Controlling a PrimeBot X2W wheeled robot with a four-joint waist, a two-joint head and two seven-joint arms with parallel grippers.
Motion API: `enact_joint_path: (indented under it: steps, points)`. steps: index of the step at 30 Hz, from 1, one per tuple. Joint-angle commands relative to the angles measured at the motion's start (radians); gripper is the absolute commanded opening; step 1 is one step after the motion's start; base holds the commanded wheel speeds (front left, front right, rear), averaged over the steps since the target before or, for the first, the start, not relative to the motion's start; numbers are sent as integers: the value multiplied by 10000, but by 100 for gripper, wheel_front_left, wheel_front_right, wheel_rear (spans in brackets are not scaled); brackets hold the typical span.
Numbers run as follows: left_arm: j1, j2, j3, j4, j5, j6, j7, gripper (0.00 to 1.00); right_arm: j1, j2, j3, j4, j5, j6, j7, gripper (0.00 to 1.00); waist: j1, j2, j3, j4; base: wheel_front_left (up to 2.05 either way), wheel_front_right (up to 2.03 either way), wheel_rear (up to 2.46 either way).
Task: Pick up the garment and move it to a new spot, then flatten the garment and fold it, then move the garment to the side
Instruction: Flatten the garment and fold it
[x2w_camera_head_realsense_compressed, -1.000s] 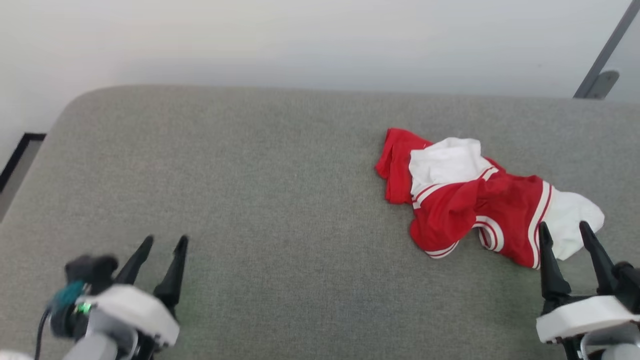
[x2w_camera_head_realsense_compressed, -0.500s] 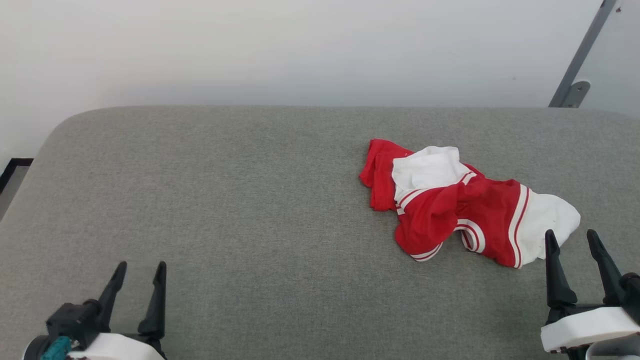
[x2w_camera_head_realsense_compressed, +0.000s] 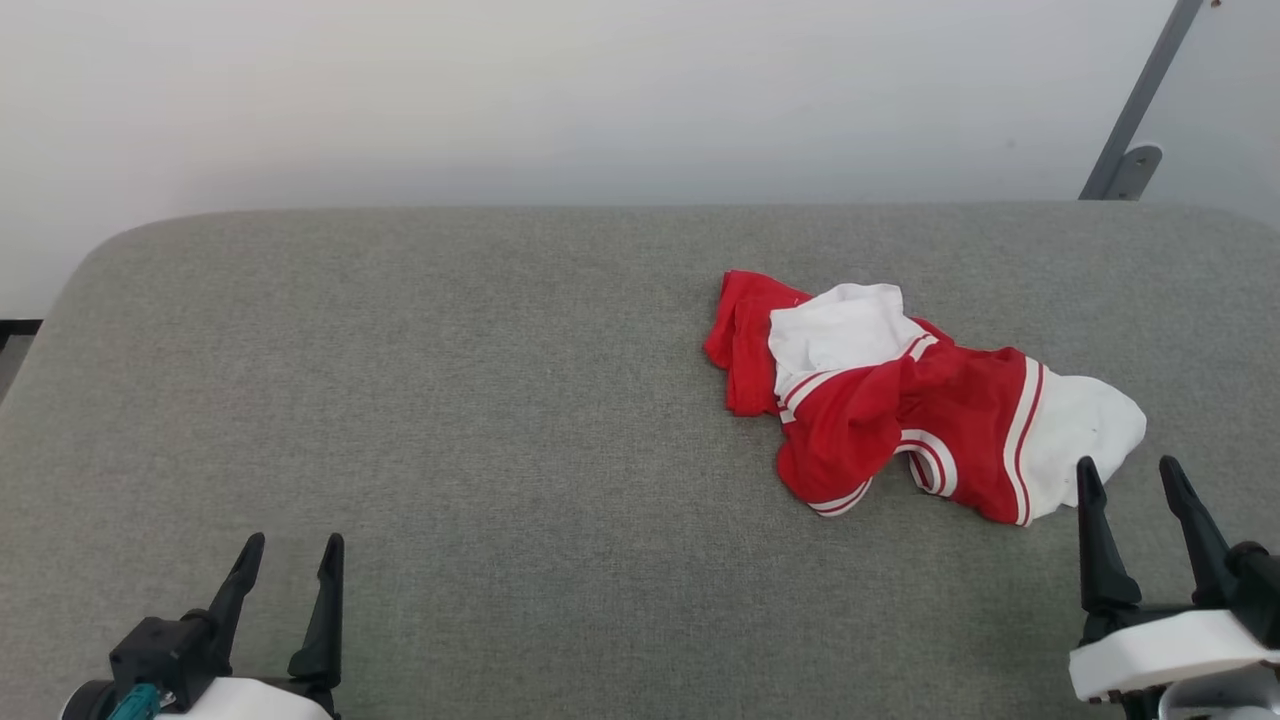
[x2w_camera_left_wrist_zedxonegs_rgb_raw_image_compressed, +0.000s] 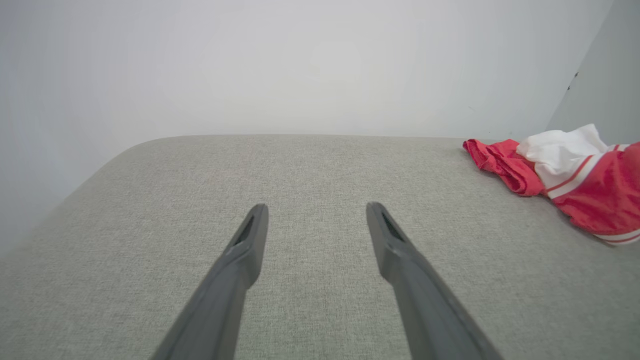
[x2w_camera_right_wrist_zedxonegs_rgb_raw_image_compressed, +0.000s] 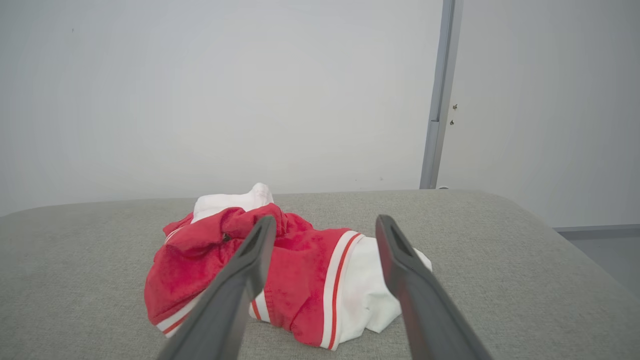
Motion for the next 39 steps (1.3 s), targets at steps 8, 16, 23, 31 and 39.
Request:
enact_joint_path:
  steps: [8, 16, 23, 31, 39]
  points:
    - [-795, 246, -581, -420, -180, -44, -53, 100, -468, 191, 116, -91, 27, 2, -52, 100, 0, -1, 486, -450, 0, 0, 0]
    - [-4949, 2294, -4297, -219, -1268, -35, 568, 100, -1289, 684, 473, -260, 98, 2, -52, 100, 0, -1, 1773, -1574, 0, 0, 0]
    - [-9867, 3670, -8502, 49, -4527, -15, 3504, 100, -1944, 1009, 600, -320, 319, 2, -52, 100, 0, -1, 3161, -2675, 0, 0, 0]
    - [-13403, 3925, -11490, 743, -7487, -16, 6750, 100, -2451, 1050, 1009, -297, 1225, 2, -52, 100, 0, -1, 4182, -3728, 0, 0, 0]
    - [-14954, 3902, -12313, 1032, -9468, -18, 9383, 100, -2609, 1045, 1395, -242, 1930, 2, -52, 100, 0, -1, 4665, -4531, 0, 0, 0]
